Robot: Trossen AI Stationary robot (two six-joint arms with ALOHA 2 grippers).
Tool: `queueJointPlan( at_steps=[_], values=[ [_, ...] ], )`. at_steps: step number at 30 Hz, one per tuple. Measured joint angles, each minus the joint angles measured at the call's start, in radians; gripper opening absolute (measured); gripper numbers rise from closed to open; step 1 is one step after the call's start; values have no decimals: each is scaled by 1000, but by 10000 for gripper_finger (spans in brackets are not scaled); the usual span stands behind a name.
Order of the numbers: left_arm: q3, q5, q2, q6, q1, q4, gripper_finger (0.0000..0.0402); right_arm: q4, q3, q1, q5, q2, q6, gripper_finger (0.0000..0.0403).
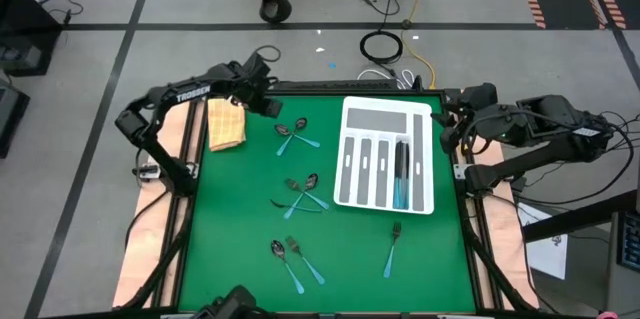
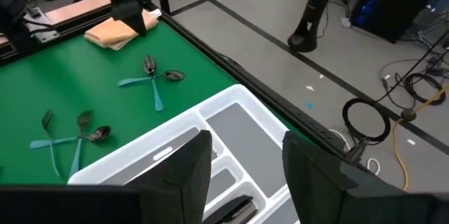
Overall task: Sort silverware
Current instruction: Put the blue spoon into the silverware tray
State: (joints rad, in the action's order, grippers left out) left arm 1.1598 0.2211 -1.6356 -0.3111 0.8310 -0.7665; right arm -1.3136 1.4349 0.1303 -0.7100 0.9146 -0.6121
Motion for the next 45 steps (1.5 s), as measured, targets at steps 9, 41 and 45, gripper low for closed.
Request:
queueJointPlan(
  at_steps=[9, 41, 45],
  values=[
    [-127, 74, -23, -59, -11, 166, 141, 0, 0, 0, -1, 0, 12, 160],
    [-142, 197, -198, -16, -12, 417, 101, 0, 0, 0, 4, 0, 4, 160],
    [-142, 196, -197, -24, 13, 438, 122, 0, 0, 0, 4, 0, 5, 160]
  ],
)
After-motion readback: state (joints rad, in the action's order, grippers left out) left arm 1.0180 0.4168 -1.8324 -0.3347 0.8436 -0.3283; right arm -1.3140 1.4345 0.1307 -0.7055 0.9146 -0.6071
